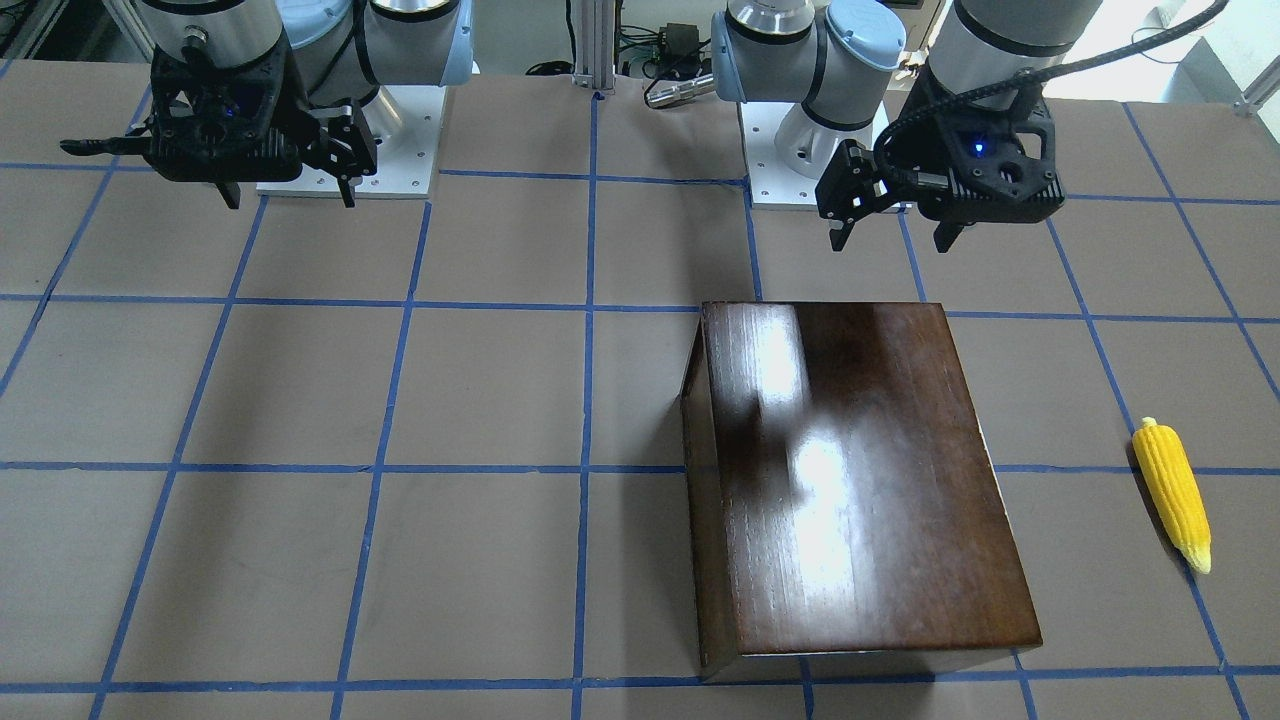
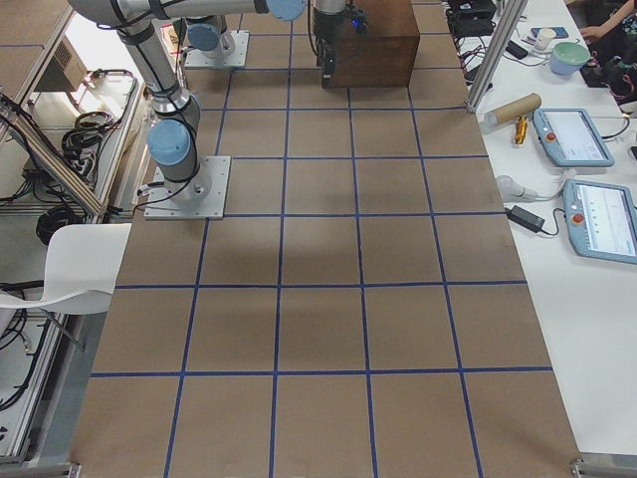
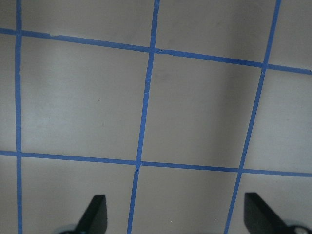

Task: Open drawer and put corn inside
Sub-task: 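Move the left gripper off the cabinet top toward the drawer's white handle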

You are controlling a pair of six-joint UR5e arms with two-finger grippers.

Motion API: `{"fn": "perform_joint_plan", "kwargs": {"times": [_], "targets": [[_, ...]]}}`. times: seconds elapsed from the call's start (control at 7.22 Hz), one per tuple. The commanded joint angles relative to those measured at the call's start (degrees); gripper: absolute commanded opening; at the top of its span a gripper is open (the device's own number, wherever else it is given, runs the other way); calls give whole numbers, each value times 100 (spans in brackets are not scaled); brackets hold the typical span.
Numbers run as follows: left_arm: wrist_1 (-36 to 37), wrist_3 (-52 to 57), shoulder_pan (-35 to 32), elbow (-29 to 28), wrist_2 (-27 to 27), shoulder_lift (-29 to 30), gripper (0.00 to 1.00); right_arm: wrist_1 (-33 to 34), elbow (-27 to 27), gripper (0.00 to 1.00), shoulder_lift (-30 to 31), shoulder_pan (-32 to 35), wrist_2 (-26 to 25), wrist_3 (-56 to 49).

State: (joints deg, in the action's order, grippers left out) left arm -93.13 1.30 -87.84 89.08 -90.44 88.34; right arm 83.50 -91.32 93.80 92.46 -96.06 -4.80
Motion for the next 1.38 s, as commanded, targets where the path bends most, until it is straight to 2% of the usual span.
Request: {"fn": "perform_joint_plan", "kwargs": {"times": [0.0, 0.69, 0.97, 1.25], "targets": [[-3, 167, 257, 22, -18, -9, 100, 0, 0, 100, 7, 0, 0, -4], [31, 1422, 2127, -84, 0, 429, 100, 0, 0, 100, -2, 0, 0, -4], [400, 2290, 2507, -197, -35, 727, 100, 0, 0, 100, -2, 0, 0, -4], [515, 2349, 2535, -268, -62, 1017, 100, 0, 0, 100, -2, 0, 0, -4]]}}
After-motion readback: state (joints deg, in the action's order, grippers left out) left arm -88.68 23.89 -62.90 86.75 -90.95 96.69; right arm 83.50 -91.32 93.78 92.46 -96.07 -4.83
